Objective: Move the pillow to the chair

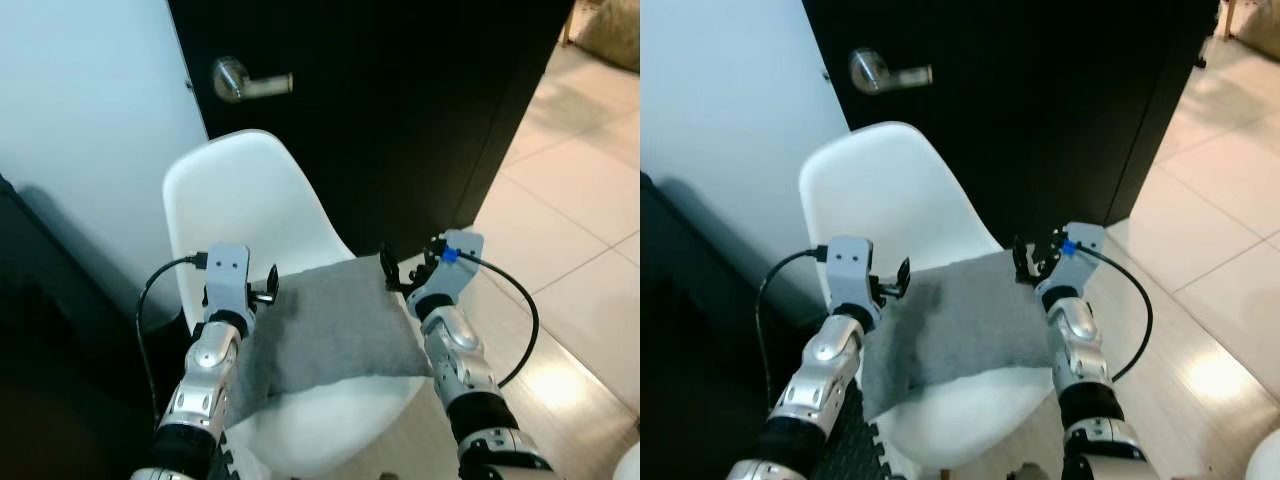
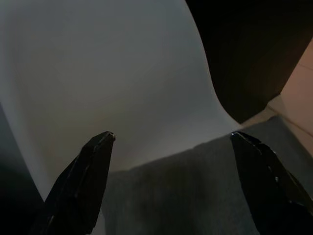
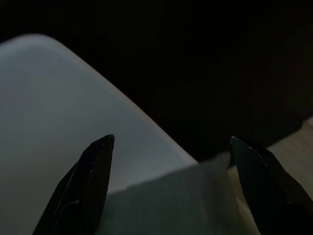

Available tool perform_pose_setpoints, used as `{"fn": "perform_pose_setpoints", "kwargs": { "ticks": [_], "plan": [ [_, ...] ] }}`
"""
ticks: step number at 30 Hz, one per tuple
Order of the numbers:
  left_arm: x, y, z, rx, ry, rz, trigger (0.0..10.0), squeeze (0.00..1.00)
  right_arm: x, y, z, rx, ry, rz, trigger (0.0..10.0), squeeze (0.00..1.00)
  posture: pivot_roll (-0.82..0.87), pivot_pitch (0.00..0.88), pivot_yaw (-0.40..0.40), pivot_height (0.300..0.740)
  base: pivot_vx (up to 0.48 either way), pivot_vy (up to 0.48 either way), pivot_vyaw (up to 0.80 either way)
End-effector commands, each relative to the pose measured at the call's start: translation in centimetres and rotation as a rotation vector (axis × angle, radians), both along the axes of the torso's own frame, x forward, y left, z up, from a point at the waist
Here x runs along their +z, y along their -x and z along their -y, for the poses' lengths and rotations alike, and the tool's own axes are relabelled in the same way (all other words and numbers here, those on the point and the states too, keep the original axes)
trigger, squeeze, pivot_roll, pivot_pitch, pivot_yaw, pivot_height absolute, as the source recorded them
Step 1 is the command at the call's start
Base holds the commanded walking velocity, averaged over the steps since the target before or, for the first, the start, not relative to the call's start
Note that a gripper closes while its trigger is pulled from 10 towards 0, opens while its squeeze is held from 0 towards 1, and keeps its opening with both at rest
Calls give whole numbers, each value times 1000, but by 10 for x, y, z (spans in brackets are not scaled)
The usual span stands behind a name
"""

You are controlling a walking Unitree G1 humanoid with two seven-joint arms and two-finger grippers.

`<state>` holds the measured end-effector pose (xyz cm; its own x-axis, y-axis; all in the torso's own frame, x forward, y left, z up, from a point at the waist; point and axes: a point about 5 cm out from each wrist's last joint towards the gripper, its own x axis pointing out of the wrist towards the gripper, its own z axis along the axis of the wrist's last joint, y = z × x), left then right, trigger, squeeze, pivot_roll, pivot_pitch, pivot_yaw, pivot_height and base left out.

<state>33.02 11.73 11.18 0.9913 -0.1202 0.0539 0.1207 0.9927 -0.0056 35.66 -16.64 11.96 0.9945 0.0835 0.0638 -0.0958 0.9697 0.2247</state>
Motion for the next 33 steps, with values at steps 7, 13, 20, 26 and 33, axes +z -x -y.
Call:
{"fn": "perform_pose_setpoints", "kwargs": {
  "ticks": [7, 13, 20, 26, 33],
  "plan": [
    [-12, 0, -1, -9, -30, -43, 10000, 0, -6, 0, -6, 25, 5, -25, 10000, 0, -14, 87, 31, 740, 0, 0, 0],
    [-16, 0, -1, -8, -33, -60, 10000, 0, -8, 0, -6, 26, 7, -32, 10000, 0, -16, 90, 32, 740, 0, 0, 0],
    [-17, -1, -1, 1, -20, -70, 10000, 0, -18, 1, -6, -4, 37, -103, 10000, 0, -15, 96, 32, 740, 0, 0, 0],
    [-23, 1, -2, 5, -17, -90, 10000, 0, -21, 2, -8, 6, 35, -109, 10000, 0, -14, 95, 30, 740, 0, 0, 0],
    [-28, 2, -4, 9, -29, -111, 10000, 0, -22, 1, -11, 20, 40, -115, 10000, 0, -7, 91, 24, 740, 0, 0, 0]
  ]
}}
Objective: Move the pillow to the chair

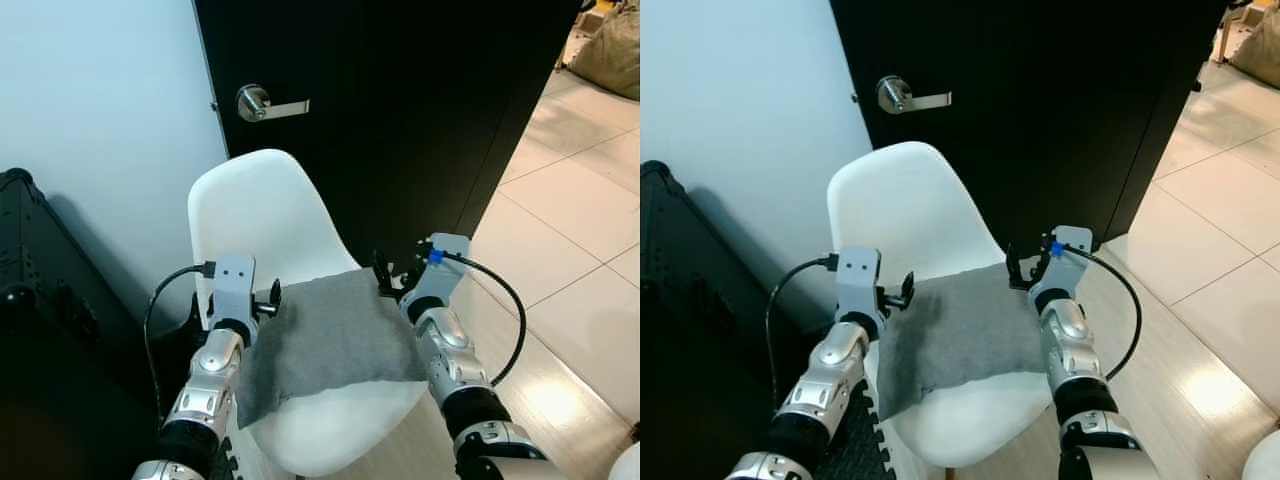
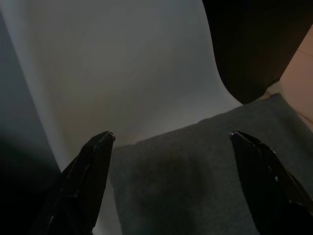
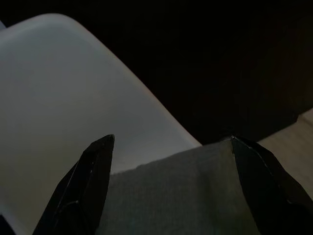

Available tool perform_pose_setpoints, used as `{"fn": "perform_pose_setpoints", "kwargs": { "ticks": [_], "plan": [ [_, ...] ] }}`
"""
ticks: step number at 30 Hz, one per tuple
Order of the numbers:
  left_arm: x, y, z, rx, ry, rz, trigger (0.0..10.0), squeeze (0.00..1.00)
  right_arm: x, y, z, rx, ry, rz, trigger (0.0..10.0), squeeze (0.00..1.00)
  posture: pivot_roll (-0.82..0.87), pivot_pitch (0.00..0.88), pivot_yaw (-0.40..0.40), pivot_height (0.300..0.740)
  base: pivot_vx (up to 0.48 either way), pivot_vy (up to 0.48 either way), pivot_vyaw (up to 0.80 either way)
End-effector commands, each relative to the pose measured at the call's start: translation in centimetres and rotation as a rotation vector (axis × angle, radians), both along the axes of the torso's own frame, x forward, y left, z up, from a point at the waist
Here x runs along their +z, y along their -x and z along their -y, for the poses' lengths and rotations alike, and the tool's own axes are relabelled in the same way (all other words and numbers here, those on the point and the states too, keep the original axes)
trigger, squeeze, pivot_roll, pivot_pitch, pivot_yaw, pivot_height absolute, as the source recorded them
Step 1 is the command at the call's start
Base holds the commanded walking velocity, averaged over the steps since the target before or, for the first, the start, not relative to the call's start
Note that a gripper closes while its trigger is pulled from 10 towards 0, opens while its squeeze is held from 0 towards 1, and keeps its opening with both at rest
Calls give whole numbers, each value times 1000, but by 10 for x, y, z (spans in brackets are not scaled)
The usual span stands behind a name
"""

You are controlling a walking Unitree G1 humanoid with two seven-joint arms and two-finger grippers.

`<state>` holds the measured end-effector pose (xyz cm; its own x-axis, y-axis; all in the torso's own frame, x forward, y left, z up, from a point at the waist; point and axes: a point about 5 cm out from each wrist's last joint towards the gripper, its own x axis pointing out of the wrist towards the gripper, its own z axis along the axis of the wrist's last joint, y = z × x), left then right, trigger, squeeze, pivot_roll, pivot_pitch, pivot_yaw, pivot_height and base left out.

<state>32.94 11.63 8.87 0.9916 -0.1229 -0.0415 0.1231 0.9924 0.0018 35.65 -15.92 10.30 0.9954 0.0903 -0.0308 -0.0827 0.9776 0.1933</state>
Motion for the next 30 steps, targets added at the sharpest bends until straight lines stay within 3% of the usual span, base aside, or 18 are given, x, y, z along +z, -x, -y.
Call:
{"fn": "perform_pose_setpoints", "kwargs": {
  "ticks": [1, 14, 20, 22, 30],
  "plan": [
    [-5, 1, -5, 14, -9, -18, 10000, 0, -5, 1, -4, 13, -1, -24, 10000, 0, -7, 91, 24, 740, 0, 0, 0],
    [-8, 3, -8, 22, -3, -20, 10000, 0, -7, 3, -5, 21, -7, -20, 10000, 0, -12, 102, 33, 740, 0, 0, 0],
    [-19, 16, -20, 36, -18, -43, 10000, 0, -19, 16, 1, 34, -7, -20, 10000, 0, -11, 112, 26, 740, 0, 0, 0],
    [-29, 27, -27, 31, -30, -67, 10000, 0, -35, 32, -2, 68, 7, -47, 10000, 0, -8, 120, 23, 740, 0, 0, 0],
    [-35, 42, -28, 8, -21, -79, 10000, 0, -44, 50, -1, 61, 6, -62, 10000, 0, -14, 135, 26, 740, 0, 0, 0]
  ]
}}
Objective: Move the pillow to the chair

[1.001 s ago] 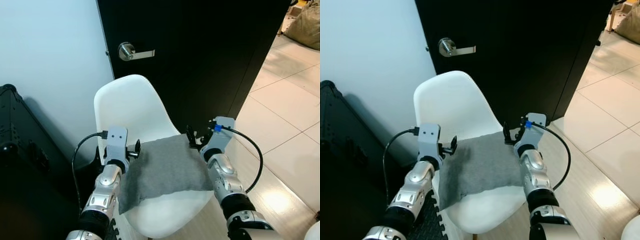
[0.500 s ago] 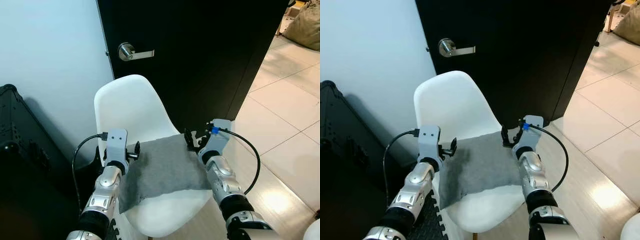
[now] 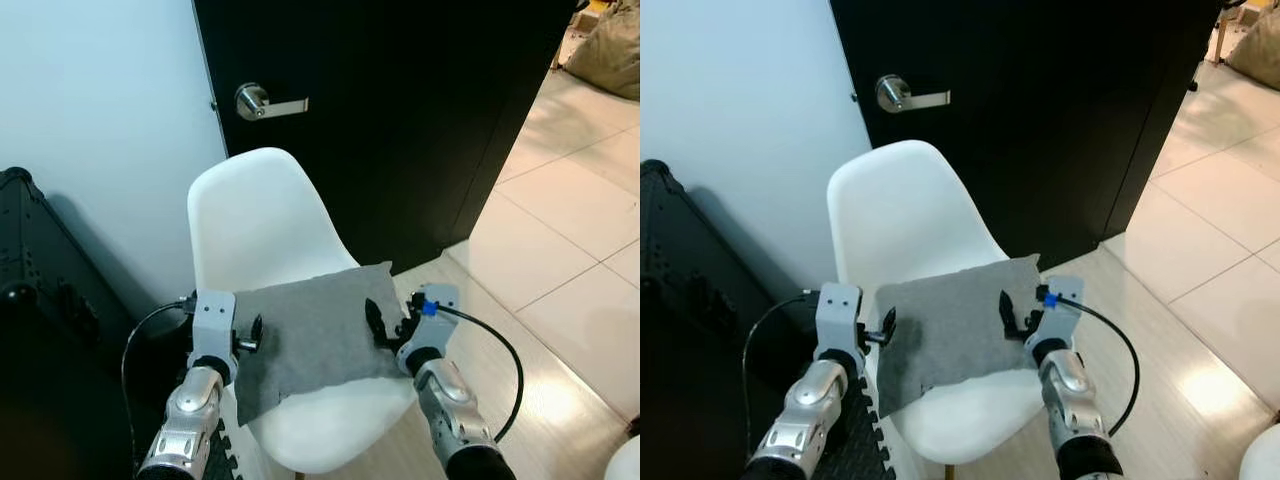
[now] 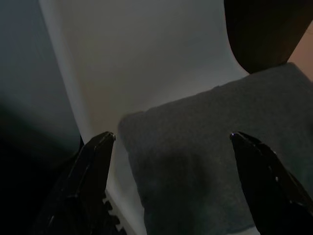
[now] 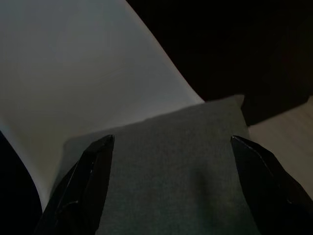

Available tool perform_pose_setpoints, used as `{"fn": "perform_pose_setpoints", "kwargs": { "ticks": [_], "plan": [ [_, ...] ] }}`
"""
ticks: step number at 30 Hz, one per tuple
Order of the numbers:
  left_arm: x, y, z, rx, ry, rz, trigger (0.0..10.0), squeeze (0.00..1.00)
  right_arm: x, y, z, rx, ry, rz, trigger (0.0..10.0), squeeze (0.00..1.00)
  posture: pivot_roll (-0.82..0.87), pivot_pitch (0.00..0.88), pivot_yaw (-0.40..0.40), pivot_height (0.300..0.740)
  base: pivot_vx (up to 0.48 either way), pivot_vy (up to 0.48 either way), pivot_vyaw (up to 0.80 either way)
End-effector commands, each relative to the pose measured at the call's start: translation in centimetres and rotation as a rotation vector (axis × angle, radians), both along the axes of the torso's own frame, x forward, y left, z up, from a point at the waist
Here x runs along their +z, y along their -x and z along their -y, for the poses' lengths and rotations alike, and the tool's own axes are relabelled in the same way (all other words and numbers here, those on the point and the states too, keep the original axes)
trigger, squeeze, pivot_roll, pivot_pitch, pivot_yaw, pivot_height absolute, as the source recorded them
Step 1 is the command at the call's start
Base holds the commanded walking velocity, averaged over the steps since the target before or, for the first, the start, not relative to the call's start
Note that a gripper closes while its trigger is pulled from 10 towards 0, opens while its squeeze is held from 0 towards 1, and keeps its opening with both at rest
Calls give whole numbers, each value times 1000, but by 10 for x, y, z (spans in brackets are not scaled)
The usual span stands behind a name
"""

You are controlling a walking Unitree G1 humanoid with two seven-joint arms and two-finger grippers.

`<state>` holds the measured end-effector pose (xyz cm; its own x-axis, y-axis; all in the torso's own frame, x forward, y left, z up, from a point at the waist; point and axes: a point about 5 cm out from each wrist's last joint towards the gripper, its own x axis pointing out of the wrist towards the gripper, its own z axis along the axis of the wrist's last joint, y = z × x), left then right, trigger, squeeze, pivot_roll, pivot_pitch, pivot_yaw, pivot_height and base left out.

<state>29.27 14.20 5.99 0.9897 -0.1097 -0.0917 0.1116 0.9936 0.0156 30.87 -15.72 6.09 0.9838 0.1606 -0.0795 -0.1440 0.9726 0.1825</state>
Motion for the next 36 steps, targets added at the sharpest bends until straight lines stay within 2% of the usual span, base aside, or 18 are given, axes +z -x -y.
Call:
{"fn": "perform_pose_setpoints", "kwargs": {
  "ticks": [1, 11, 36],
  "plan": [
    [-6, 5, -1, -7, -3, -30, 10000, 0, -1, 1, 2, -18, -11, -10, 10000, 0, -14, 136, 25, 740, 0, 0, 0],
    [-3, 7, 0, -3, 4, -24, 10000, 0, -6, 7, -1, 26, 52, -38, 10000, 0, -16, 145, 18, 740, 0, 0, 0],
    [-3, 10, -1, 8, 20, -45, 10000, 0, -6, 12, -1, 5, 28, -63, 10000, 0, -32, 150, 31, 740, 0, 0, 0]
  ]
}}
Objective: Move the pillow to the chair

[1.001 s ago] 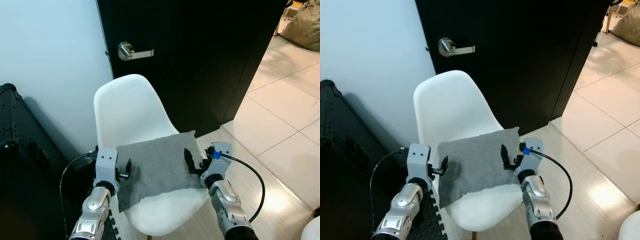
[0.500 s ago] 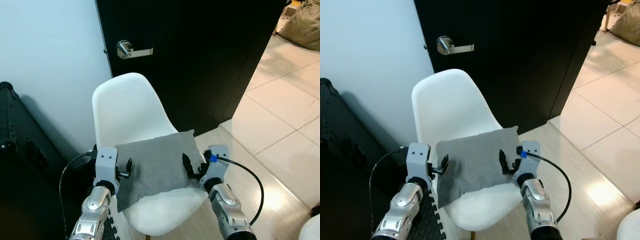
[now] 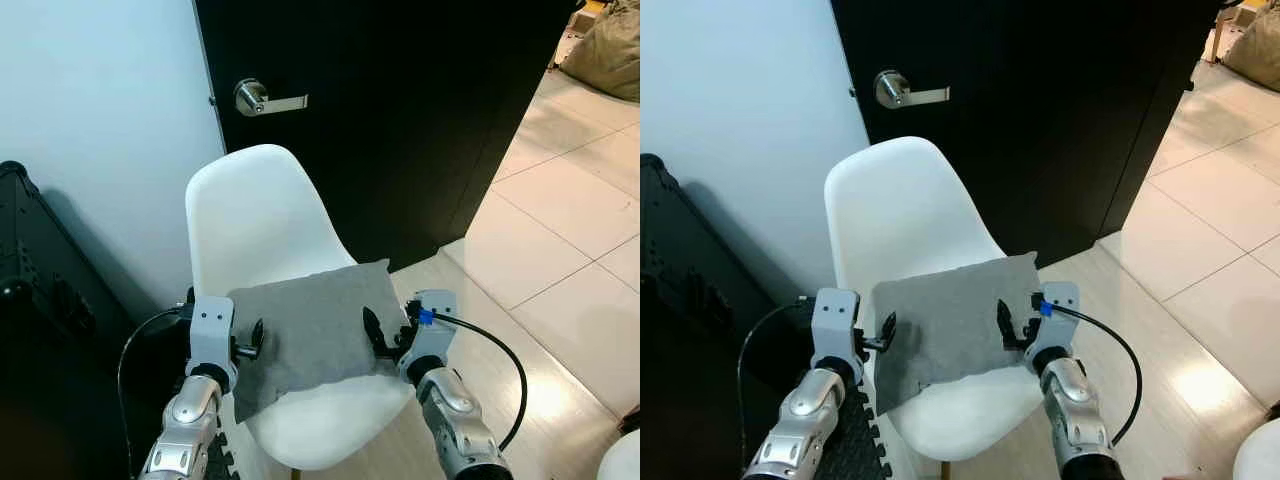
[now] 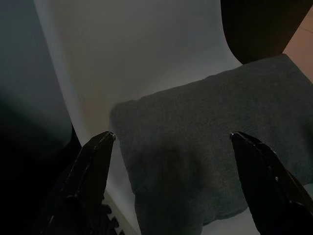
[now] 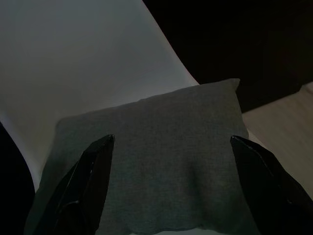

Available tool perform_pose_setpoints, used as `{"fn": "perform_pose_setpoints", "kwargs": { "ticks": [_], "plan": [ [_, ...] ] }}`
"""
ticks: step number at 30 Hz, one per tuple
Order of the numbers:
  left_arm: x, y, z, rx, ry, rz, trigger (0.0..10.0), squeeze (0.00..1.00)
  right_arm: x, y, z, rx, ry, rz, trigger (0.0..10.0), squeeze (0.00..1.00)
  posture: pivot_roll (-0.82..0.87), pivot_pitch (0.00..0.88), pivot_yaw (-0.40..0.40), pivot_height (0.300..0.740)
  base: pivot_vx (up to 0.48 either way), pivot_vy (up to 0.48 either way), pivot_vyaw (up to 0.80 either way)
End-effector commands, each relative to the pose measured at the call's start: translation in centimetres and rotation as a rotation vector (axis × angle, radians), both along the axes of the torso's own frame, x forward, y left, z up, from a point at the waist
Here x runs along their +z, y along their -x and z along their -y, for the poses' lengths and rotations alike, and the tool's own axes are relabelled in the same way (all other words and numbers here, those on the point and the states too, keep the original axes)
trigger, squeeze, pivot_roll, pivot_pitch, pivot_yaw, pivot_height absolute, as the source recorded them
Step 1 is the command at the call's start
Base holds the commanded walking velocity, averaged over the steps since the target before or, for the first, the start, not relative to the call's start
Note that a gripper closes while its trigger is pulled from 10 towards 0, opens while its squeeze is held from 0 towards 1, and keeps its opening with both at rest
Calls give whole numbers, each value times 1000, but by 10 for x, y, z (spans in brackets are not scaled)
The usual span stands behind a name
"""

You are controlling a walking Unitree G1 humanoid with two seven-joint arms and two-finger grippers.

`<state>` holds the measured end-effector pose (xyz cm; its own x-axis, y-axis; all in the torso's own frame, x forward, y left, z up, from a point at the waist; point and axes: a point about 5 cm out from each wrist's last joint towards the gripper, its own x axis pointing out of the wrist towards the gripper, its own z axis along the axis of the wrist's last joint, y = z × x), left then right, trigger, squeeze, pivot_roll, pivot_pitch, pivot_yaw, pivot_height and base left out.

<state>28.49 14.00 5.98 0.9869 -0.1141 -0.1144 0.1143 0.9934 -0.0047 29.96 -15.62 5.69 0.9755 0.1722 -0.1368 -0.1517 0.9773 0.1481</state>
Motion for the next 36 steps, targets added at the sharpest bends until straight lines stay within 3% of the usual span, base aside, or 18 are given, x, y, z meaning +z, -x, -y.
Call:
{"fn": "perform_pose_setpoints", "kwargs": {
  "ticks": [1, 36],
  "plan": [
    [-3, 2, -3, 10, 2, -21, 10000, 0, -2, 3, 0, -13, -15, -11, 10000, 0, -30, 149, 33, 740, 0, 0, 0],
    [-6, 0, -3, 11, -7, -70, 10000, 0, -1, 0, 0, -26, -27, -15, 10000, 0, -38, 145, 50, 740, -15, 0, 0]
  ]
}}
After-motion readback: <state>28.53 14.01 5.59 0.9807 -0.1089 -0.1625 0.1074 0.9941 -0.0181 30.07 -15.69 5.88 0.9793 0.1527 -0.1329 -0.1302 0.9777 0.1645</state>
